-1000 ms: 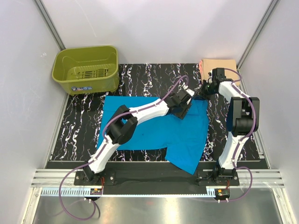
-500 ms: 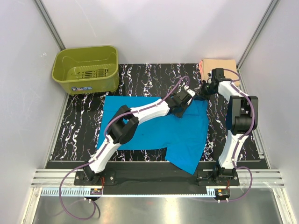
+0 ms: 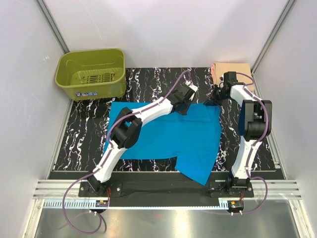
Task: Fold and stack the t-shirts
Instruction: Fold the tshirt
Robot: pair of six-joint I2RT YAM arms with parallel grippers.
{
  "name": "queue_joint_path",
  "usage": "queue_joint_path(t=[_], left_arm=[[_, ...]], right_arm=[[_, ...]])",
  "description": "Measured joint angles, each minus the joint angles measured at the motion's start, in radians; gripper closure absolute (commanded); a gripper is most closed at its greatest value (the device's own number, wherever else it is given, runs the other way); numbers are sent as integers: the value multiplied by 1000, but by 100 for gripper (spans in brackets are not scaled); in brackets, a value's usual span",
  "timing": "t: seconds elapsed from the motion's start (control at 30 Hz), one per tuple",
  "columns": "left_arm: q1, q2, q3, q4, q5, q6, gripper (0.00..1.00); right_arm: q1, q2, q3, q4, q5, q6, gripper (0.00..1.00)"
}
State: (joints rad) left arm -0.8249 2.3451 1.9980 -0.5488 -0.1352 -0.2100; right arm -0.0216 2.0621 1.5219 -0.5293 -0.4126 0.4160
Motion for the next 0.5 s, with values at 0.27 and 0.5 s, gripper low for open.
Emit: queue_joint_path(t=[0.27,0.5], left_arm=[[20,9,24,-2,5,2,63],[22,22,29,-14,4,-4,44]], right_arm=[[0,7,6,-16,0,0,100],[0,18,7,-22,8,-1,100]])
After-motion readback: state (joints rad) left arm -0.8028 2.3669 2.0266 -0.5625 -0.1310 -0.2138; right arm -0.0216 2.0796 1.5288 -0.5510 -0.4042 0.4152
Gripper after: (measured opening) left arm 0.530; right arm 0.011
